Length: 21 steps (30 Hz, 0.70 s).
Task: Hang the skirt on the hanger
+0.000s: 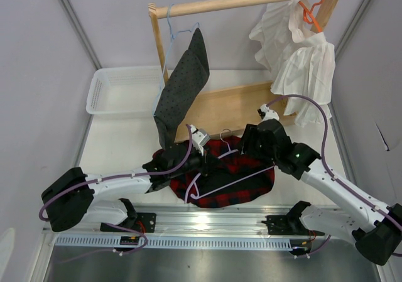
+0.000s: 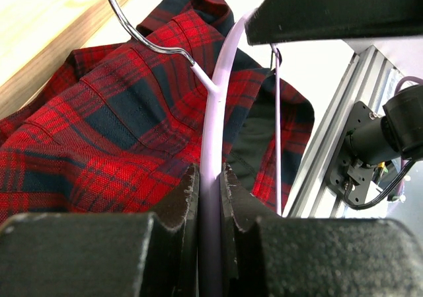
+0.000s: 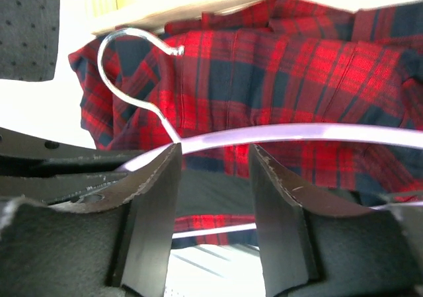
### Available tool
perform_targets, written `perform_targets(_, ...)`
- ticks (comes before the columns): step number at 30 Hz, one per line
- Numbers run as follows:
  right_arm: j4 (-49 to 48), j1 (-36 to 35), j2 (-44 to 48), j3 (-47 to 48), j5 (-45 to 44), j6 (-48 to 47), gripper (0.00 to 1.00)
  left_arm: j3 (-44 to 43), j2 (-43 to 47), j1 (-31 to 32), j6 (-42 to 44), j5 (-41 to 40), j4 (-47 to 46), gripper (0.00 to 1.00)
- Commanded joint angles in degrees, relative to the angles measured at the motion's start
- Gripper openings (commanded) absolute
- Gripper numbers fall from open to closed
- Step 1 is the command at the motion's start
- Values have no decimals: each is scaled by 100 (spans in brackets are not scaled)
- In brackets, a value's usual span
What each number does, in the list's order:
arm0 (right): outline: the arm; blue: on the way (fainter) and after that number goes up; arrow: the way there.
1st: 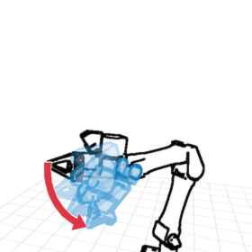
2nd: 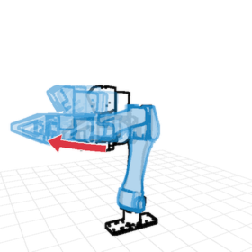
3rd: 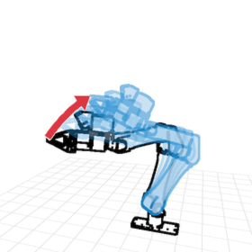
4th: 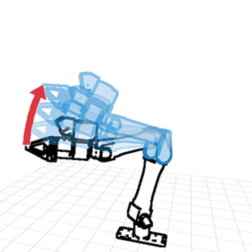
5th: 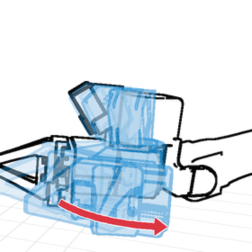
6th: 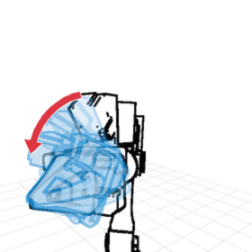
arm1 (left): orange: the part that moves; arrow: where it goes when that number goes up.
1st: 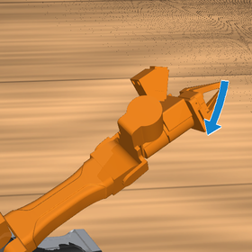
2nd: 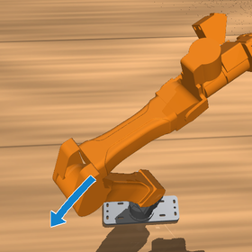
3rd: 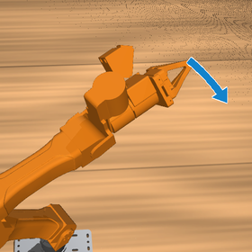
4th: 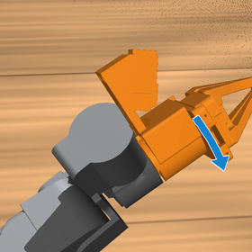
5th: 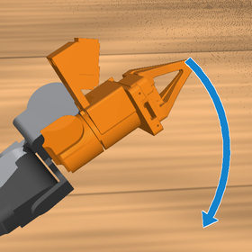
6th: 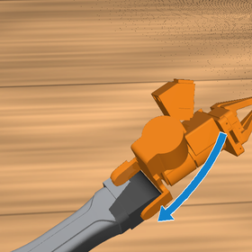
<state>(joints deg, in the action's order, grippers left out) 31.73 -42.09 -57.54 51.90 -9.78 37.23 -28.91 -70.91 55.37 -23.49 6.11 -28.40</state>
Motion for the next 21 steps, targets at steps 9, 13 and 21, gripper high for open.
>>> perform_targets(9, -1248, 420, -108, -83, 1892, -1131, 52, -300, -115, 61, 81, 101, -605, 0)
perform_targets(13, -1003, 420, -249, 13, 1823, -1183, 51, -309, -133, 61, 116, 110, -623, 0)
perform_targets(21, -835, 631, 120, -118, 1884, -1209, 50, -194, -72, 52, 186, 145, -658, 0)
